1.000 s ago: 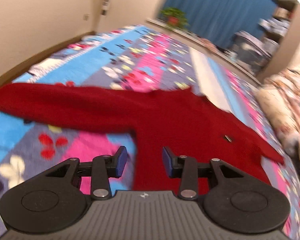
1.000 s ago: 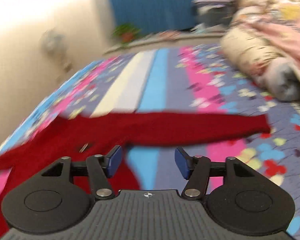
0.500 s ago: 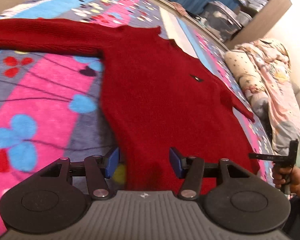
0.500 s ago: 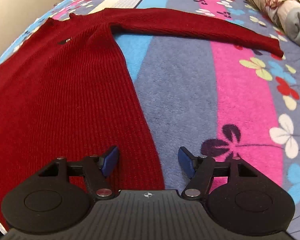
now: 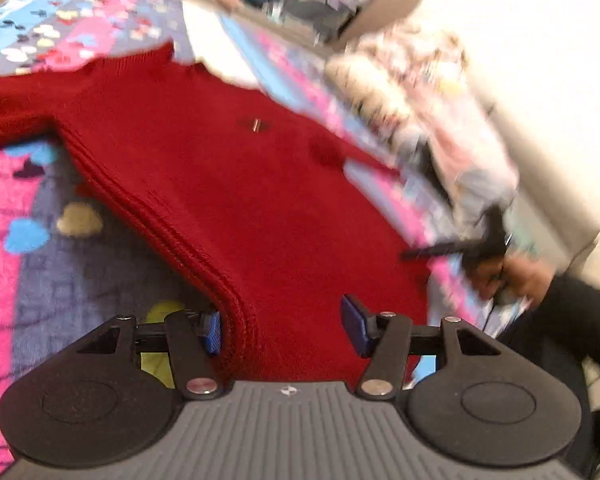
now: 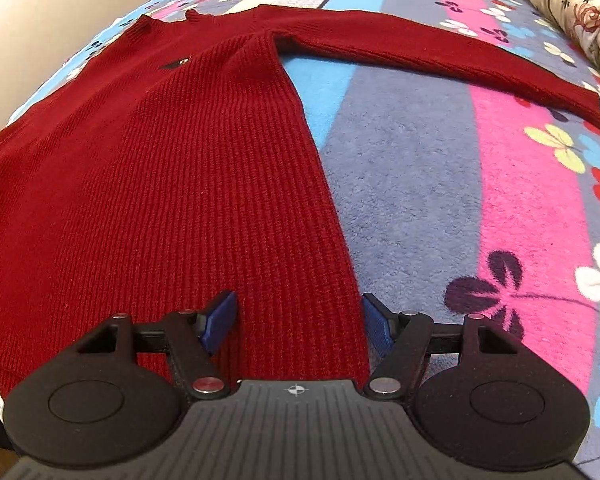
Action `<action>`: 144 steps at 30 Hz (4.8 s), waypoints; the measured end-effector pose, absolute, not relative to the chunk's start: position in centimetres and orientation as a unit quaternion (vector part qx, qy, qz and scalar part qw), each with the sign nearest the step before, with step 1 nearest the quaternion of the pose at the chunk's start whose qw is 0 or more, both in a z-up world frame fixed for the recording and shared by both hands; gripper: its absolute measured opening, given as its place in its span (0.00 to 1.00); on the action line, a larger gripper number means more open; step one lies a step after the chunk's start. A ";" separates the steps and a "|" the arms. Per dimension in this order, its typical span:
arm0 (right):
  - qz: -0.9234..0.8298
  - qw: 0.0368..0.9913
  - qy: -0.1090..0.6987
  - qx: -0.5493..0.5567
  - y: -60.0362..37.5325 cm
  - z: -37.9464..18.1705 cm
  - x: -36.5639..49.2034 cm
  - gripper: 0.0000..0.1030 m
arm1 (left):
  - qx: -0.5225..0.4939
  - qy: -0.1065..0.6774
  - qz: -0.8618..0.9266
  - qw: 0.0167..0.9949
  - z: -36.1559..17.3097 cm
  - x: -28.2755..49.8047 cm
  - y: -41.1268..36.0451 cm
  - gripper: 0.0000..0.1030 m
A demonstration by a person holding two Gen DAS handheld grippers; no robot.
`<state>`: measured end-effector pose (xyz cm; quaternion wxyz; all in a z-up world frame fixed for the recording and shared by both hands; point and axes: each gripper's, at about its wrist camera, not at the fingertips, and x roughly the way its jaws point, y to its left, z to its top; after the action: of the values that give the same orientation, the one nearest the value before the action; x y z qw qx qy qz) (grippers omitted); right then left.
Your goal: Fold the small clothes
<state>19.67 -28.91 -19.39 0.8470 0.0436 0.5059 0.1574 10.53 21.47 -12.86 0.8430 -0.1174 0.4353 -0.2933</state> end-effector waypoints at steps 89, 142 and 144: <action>0.147 0.883 0.446 0.010 -28.4 -14.0 18.2 0.44 | 0.031 0.436 -0.168 0.884 -12.7 6.7 23.2 0.40; 0.097 0.924 0.366 0.052 -28.0 -12.1 21.7 0.63 | 0.115 0.217 0.190 0.951 -3.6 18.4 21.8 0.80; 0.111 0.919 0.375 0.048 -27.7 -12.3 21.8 0.62 | 0.100 0.208 0.202 0.952 -3.7 19.7 22.5 0.77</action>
<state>21.79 -27.73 -12.26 0.9192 0.0482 0.3747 0.1114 19.74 22.52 -3.70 0.9519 0.1001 0.2078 0.2019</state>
